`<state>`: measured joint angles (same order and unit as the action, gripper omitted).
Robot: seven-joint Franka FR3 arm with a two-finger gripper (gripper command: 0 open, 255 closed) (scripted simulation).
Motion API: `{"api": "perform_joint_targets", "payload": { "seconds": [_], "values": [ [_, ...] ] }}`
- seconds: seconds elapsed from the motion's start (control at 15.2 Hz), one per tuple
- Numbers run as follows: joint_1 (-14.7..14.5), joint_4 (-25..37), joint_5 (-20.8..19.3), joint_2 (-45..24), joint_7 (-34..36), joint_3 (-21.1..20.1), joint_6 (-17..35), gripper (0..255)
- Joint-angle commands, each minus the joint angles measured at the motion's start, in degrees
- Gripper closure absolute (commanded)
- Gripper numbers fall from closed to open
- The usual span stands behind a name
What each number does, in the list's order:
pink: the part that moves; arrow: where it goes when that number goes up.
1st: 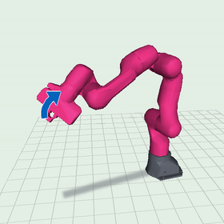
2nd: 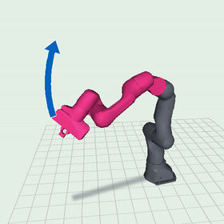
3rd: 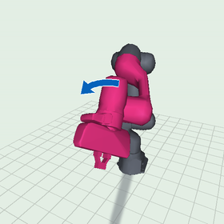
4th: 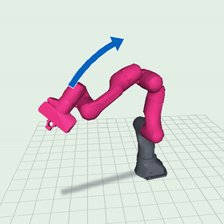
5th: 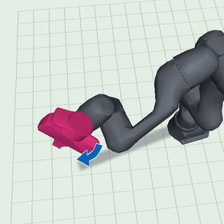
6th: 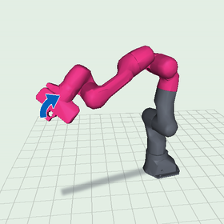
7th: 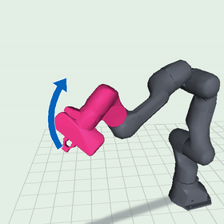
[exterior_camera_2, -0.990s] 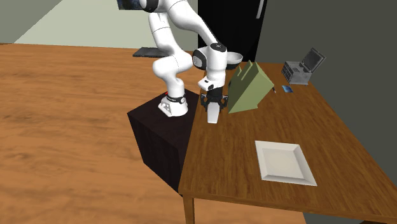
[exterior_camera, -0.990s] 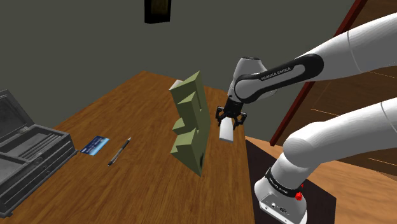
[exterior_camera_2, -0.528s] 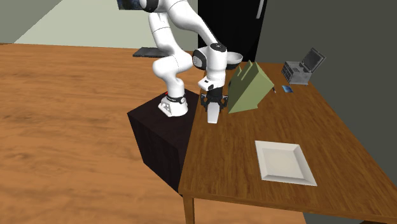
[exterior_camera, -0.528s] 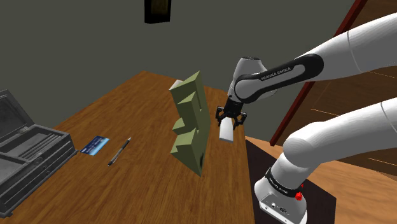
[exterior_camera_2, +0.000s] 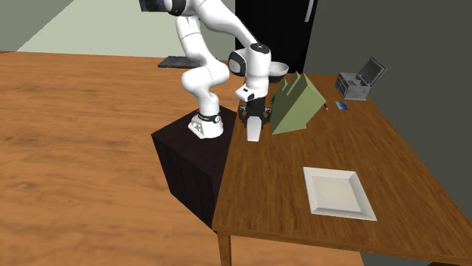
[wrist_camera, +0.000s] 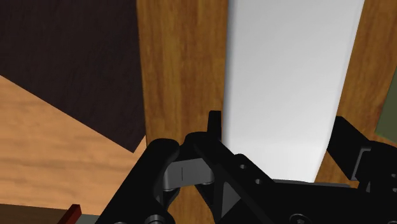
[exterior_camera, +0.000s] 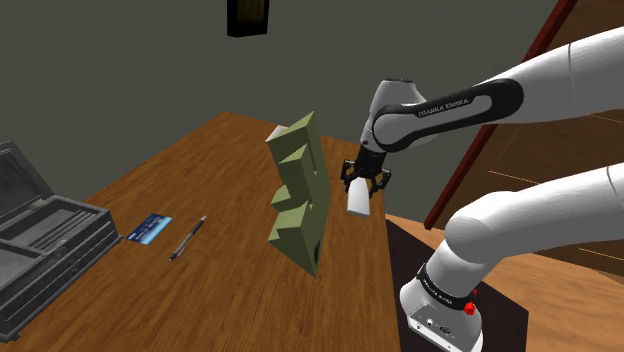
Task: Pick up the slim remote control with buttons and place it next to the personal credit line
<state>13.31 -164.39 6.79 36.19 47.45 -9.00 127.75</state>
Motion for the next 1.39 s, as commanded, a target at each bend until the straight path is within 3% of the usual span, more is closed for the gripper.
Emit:
{"api": "perform_joint_targets", "payload": {
  "seconds": [0.0,0.66,1.32],
  "values": [
    [0.2,1.1,-0.2,0.9,-0.1,0.3,-2.0,255],
    [0.3,5.9,-0.8,4.9,-0.1,1.0,-10.9,255],
    [-8.4,9.6,7.9,1.9,15.2,-12.0,-10.6,255]
  ]
}}
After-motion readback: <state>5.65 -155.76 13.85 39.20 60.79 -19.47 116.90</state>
